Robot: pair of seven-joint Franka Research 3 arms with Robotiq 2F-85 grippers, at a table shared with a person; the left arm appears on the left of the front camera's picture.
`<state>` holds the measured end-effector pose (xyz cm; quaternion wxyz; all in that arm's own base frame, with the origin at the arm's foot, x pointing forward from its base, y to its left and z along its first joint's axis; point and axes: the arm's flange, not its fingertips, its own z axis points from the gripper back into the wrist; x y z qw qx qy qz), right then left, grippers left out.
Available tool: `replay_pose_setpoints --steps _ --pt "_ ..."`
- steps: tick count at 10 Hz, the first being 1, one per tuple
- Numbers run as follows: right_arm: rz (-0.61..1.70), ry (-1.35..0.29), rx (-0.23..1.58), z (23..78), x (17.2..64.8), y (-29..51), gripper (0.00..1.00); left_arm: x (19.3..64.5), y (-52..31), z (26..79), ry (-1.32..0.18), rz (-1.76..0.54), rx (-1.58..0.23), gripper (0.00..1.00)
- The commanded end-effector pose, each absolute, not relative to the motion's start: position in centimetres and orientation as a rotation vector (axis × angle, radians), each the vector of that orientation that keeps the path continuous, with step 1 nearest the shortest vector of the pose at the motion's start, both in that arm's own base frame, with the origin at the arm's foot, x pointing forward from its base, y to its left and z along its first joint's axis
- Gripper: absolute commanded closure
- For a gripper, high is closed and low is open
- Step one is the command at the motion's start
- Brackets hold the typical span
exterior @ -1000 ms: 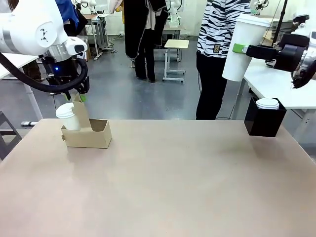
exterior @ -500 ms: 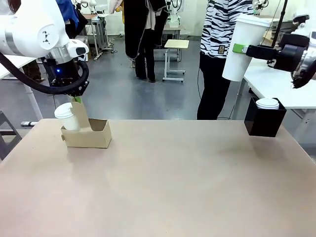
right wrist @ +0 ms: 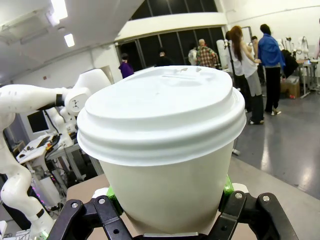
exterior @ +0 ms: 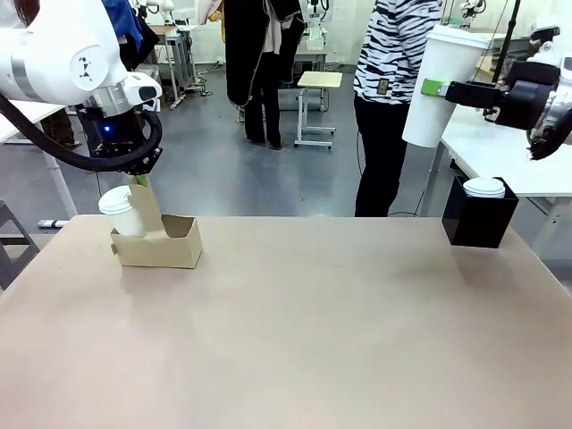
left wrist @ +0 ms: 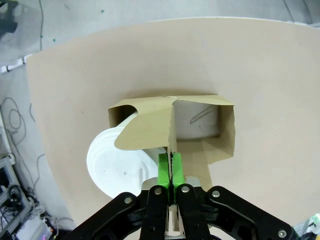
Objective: Pour a drink into a cup and package it in a carrier.
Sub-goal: Position the Cup Carrier in the center of the table.
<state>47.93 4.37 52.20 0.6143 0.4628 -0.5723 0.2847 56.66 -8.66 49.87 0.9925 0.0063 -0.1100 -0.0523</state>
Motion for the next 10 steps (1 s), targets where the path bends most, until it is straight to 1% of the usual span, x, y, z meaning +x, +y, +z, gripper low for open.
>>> replay_pose_setpoints --steps 1,4,6,7,9,10 --pt "0.661 -1.33 1.065 52.8 48.2 4.5 0.19 56.7 -8.6 49.9 -0.221 -0.105 0.013 0.98" --pt "0.661 -1.33 1.065 52.8 48.2 4.5 0.19 53.8 -11.0 54.8 -0.248 -0.026 0.028 0.98" --pt "0.661 -1.33 1.065 52.8 48.2 4.5 0.19 51.3 -15.0 59.0 -0.241 -0.025 0.042 0.98" --pt "0.661 -1.33 1.065 52.8 48.2 4.5 0.19 49.8 -17.2 60.7 -0.235 -0.006 0.013 0.98" --pt "0.661 -1.33 1.065 52.8 48.2 4.5 0.19 46.6 -22.4 62.9 -0.259 -0.028 -0.016 0.98" --pt "0.661 -1.33 1.065 52.8 48.2 4.5 0.19 45.3 -25.1 63.3 -0.237 -0.02 -0.027 0.98"
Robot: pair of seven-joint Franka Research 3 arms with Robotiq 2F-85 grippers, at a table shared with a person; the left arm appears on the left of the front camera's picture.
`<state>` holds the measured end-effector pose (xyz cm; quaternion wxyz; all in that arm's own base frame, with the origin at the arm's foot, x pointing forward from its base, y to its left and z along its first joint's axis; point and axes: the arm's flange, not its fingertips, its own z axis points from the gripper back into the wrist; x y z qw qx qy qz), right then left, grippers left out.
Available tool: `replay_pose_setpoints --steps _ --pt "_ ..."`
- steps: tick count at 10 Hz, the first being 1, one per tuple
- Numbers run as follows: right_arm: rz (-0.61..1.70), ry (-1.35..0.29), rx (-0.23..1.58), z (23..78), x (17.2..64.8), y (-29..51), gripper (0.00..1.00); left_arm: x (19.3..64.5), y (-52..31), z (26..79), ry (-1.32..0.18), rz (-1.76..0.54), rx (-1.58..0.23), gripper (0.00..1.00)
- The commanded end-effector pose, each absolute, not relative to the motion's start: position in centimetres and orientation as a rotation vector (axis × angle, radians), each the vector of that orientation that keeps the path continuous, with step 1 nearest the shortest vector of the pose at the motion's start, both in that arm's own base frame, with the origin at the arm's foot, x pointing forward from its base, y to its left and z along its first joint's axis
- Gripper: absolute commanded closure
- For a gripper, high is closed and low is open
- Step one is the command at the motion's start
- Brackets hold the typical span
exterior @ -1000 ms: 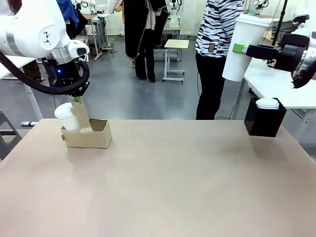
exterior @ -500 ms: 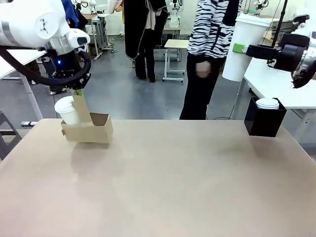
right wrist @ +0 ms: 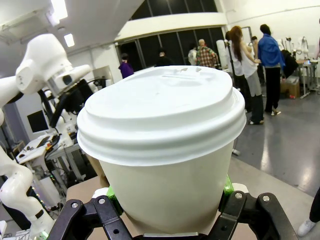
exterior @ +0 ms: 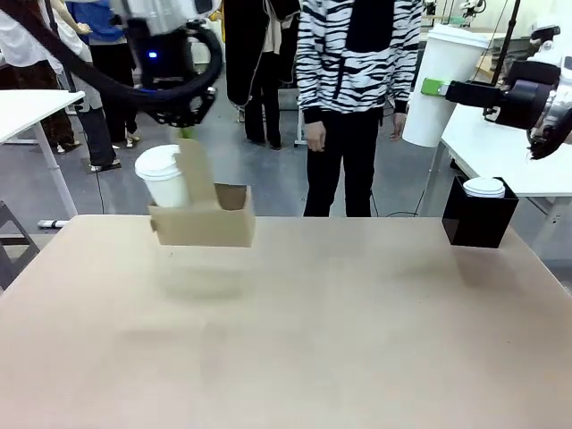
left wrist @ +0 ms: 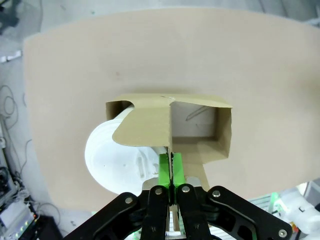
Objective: Pour a drink into a cup and package it in a carrier.
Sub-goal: Position the Cup Carrier in the center of the table.
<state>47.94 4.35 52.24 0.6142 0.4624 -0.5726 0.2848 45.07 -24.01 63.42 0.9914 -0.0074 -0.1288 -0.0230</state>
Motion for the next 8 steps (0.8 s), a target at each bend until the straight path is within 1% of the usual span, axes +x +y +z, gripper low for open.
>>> replay_pose_setpoints --steps 1,4,6,8 --pt "0.661 -1.33 1.065 52.8 48.2 4.5 0.19 44.4 -27.3 63.0 -0.226 -0.013 -0.045 0.98" --pt "0.661 -1.33 1.065 52.8 48.2 4.5 0.19 42.6 -33.7 59.5 -0.206 -0.013 -0.041 0.98" --pt "0.661 -1.33 1.065 52.8 48.2 4.5 0.19 42.6 -37.2 56.1 -0.173 0.006 -0.054 0.98" --pt "0.661 -1.33 1.065 52.8 48.2 4.5 0.19 42.9 -39.7 53.8 -0.147 0.034 -0.039 0.98"
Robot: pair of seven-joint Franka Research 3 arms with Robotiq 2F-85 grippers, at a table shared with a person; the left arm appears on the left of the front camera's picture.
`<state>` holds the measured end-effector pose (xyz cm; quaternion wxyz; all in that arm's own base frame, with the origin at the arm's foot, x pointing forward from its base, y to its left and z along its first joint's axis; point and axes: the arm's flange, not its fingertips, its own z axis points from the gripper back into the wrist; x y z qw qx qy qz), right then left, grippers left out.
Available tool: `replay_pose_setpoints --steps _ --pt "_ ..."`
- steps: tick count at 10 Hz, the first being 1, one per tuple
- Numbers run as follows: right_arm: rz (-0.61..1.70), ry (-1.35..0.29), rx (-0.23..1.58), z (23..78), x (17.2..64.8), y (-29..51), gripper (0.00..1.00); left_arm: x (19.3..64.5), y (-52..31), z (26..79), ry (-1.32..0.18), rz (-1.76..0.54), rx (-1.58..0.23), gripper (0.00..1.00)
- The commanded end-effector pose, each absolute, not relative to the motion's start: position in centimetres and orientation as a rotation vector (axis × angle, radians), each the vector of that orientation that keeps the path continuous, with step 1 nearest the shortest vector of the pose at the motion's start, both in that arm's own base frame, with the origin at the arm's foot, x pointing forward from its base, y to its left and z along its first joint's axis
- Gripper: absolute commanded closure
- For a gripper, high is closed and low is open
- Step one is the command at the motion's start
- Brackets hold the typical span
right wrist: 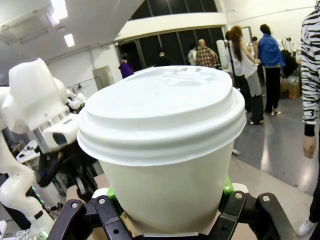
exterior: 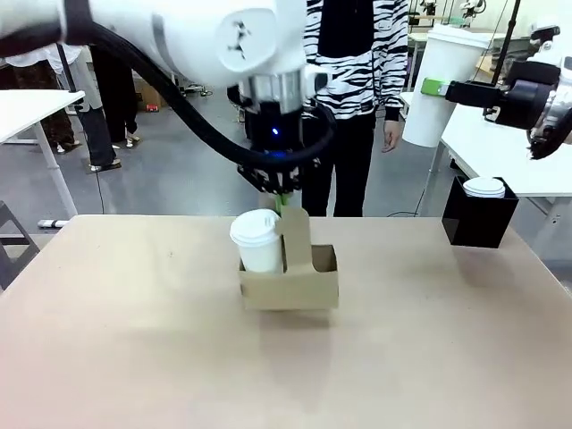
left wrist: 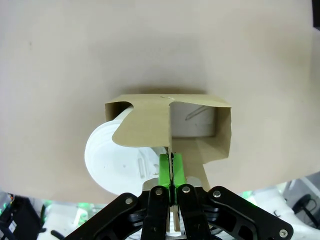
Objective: Pour a drink into a cup and package it in a carrier.
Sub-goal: Position the Cup Carrier in the center of the table, then insert the held 600 ml Paper Cup into the Cup Carrier.
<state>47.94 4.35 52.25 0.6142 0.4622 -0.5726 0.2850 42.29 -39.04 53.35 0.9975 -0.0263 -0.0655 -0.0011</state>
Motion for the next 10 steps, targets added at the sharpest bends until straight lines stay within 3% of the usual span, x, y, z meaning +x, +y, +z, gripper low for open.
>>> replay_pose_setpoints --steps 1,10 --pt "0.661 -1.33 1.065 52.8 48.2 4.5 0.19 42.9 -40.8 52.7 -0.142 0.055 -0.031 0.98" --pt "0.661 -1.33 1.065 52.8 48.2 4.5 0.19 42.5 -42.2 49.8 -0.132 0.037 0.008 0.98"
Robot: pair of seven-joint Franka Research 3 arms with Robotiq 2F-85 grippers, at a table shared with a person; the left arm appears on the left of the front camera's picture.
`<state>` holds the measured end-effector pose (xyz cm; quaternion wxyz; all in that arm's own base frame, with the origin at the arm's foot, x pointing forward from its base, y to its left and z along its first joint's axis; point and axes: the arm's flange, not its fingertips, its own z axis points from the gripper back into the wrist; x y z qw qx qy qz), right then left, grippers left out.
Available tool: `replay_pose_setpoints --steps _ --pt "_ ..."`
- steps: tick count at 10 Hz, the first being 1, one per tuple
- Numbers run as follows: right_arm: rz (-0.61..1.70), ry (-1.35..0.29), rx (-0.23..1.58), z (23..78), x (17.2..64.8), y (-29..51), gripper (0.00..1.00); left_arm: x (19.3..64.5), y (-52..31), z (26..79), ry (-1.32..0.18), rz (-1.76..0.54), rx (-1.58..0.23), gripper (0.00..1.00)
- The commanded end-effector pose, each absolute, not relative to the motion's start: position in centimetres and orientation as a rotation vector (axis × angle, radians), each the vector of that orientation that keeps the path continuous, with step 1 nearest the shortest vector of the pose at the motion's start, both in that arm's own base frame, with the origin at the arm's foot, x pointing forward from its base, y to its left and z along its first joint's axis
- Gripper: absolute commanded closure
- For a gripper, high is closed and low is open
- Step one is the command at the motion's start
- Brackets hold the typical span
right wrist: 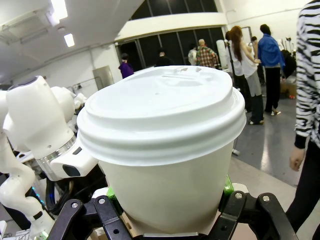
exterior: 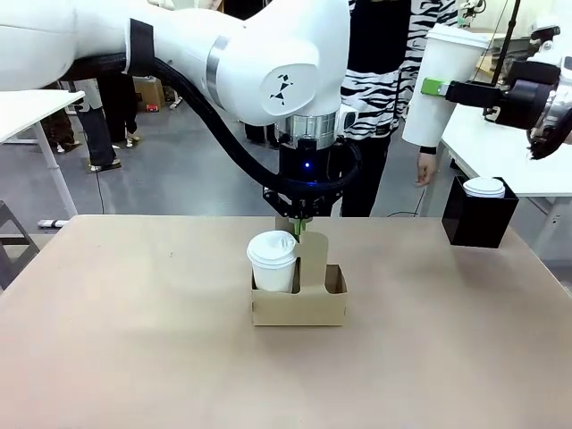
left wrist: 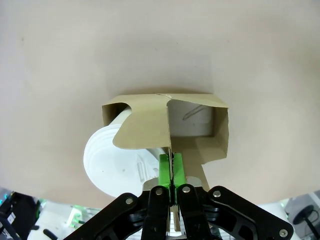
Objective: Pour a drink into a cup and package it in a carrier.
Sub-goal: Insert the held 600 ml Paper Cup into the Cup Carrier.
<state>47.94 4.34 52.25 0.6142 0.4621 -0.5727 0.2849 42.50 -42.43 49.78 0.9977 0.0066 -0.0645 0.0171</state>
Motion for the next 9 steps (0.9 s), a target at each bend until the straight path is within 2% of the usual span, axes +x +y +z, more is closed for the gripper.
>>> replay_pose_setpoints --steps 1,3,4,5,6,7,8,9 --pt "0.661 -1.33 1.065 52.8 48.2 4.5 0.19 42.5 -42.2 49.8 -0.132 0.037 0.008 0.98" --pt "0.661 -1.33 1.065 52.8 48.2 4.5 0.19 42.5 -42.2 49.8 -0.132 0.037 0.008 0.98" --pt "0.661 -1.33 1.065 52.8 48.2 4.5 0.19 42.5 -42.4 49.8 -0.13 0.035 0.013 0.41" --pt "0.661 -1.33 1.065 52.8 48.2 4.5 0.19 42.1 -41.6 50.3 -0.111 0.025 -0.014 0.4" --pt "0.661 -1.33 1.065 52.8 48.2 4.5 0.19 41.7 -40.9 51.0 -0.089 -0.006 -0.045 0.0" --pt "0.657 -1.32 1.065 52.3 47.9 4.3 0.19 41.3 -40.2 52.2 -0.081 -0.036 -0.084 0.0" --pt "0.714 -1.272 1.112 51.8 49.7 5.8 0.19 41.0 -39.0 53.5 -0.095 -0.058 -0.118 0.0" --pt "0.783 -1.213 1.184 51.1 51.2 7.3 0.19 40.7 -37.6 55.1 -0.099 -0.097 -0.15 0.16"
